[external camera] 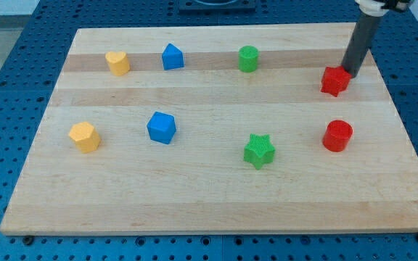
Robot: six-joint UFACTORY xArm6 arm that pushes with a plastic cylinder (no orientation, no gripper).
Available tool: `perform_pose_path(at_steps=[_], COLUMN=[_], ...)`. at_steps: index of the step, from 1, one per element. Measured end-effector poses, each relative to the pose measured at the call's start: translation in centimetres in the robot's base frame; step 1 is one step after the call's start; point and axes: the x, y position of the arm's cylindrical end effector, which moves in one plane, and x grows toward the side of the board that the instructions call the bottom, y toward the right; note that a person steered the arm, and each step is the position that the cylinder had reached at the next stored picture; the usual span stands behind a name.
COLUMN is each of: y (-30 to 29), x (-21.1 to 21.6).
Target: Move the red star slightly down
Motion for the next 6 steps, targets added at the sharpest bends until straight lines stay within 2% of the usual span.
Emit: perform_pose_path(at_steps=[1,3,5,6], y=[0.0,-2.6,-3.8,-3.4], x=[0.0,-5.5,-2.8,-3.8])
